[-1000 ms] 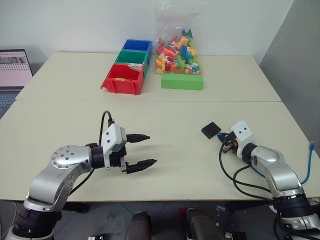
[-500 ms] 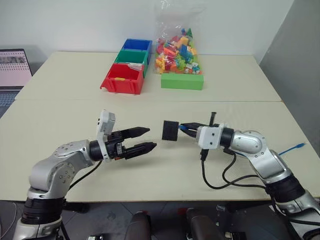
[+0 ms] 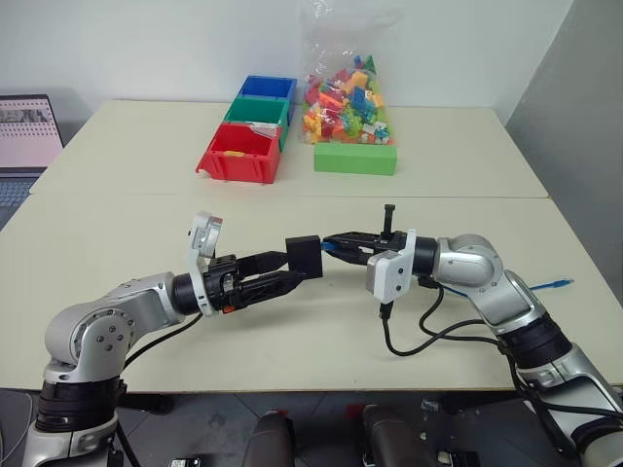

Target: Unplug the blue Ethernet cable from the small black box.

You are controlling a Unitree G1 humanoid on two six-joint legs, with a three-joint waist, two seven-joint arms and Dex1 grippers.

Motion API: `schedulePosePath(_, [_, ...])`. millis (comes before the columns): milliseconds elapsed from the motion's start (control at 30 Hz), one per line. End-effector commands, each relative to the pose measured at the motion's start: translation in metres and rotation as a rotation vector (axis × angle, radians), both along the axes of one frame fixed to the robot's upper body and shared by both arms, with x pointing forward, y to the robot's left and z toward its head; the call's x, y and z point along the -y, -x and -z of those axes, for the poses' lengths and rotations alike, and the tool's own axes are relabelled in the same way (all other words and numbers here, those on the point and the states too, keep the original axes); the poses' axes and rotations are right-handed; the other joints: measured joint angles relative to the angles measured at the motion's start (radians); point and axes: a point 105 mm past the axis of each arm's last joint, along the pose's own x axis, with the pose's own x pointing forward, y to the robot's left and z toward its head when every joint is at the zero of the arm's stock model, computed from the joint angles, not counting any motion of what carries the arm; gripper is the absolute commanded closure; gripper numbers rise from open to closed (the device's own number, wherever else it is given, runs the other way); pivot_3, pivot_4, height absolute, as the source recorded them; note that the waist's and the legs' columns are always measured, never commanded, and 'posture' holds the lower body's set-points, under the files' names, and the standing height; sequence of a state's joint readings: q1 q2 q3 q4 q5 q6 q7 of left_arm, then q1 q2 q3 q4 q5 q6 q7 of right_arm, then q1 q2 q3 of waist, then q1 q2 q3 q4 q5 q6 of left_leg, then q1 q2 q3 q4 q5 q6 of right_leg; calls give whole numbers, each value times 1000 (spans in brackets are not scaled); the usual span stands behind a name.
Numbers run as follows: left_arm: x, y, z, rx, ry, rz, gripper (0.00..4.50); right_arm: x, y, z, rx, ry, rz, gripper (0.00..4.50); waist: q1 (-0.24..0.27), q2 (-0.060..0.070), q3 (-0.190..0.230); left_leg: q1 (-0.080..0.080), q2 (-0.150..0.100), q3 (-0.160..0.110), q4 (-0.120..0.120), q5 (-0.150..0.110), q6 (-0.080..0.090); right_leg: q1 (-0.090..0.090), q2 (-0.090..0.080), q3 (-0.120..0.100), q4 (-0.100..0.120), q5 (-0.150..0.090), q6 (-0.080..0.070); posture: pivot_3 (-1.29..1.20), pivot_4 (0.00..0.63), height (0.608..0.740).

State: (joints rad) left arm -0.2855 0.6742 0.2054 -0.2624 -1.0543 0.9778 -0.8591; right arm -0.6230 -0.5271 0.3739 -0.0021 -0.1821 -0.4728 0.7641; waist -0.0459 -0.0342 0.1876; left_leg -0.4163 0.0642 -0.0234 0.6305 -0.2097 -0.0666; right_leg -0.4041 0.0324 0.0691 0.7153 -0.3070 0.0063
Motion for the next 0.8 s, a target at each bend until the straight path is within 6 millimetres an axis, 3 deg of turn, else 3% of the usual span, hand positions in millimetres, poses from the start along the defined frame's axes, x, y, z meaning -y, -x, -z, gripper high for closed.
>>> schedulePosePath(33, [5, 1, -13, 46, 23, 14, 0, -6, 6, -18, 69, -32, -41, 4343, 0, 0, 0, 0, 0, 0, 0, 0, 0, 0, 0, 0, 0, 0, 0, 0, 150, 740])
schedulePosePath(400, [7, 2, -14, 34, 22, 44, 1976, -8, 8, -18, 65, -41, -41, 4343, 0, 0, 0, 0, 0, 0, 0, 0, 0, 0, 0, 0, 0, 0, 0, 0, 150, 740])
schedulePosePath(667, [8, 1, -12, 31, 17, 44, 3685, -11, 12, -18, 71, -59, -58, 4343, 0, 0, 0, 0, 0, 0, 0, 0, 0, 0, 0, 0, 0, 0, 0, 0, 150, 740])
schedulePosePath(800, [7, 1, -9, 33, 6, 41, 3722, -12, 16, -12, 56, -33, -77, 4343, 0, 0, 0, 0, 0, 0, 0, 0, -1, 0, 0, 0, 0, 0, 0, 0, 150, 740])
